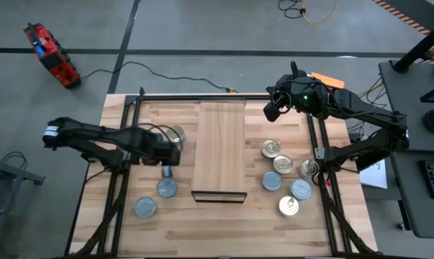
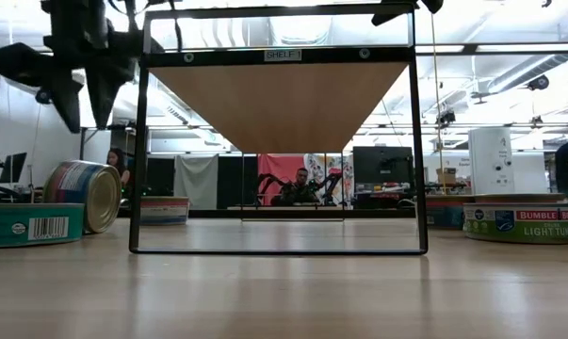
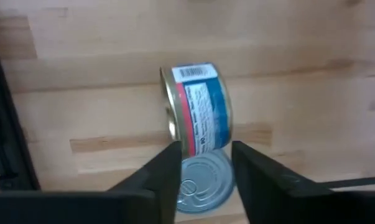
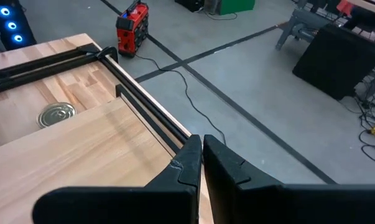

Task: Stack canned seafood by type on shelf
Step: Put the blue-pink tuna can on the shelf

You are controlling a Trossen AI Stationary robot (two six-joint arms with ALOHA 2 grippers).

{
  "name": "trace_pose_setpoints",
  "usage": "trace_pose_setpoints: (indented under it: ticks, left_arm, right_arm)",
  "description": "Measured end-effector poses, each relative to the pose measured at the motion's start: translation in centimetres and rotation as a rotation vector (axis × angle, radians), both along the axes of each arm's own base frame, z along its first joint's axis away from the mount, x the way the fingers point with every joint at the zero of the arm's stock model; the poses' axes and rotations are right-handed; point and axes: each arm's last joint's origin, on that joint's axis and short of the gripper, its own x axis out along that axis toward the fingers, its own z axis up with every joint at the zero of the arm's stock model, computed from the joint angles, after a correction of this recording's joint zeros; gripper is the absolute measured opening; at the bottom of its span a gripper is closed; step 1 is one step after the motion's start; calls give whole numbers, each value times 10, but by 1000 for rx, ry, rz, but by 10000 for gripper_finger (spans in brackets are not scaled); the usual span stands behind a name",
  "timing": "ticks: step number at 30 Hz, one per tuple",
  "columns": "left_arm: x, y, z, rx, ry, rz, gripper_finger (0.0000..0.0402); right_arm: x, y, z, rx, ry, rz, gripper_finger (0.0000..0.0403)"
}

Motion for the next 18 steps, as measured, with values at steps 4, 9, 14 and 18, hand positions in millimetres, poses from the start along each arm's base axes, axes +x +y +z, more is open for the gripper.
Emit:
trace_pose_setpoints:
  ticks: [4, 9, 14, 18]
  left_arm:
    - [12, -2, -6, 40, 35, 33, 206]
    - [16, -3, -13, 51, 76, 82, 275]
    - [19, -5, -21, 62, 115, 74, 310]
    - [22, -5, -25, 65, 133, 73, 313]
  right_arm:
    - [0, 0, 0, -3, 3, 2, 9]
    - [0, 0, 0, -4, 6, 6, 9]
    - [0, 0, 0, -4, 6, 7, 9]
    - [0, 0, 0, -4, 5, 7, 9]
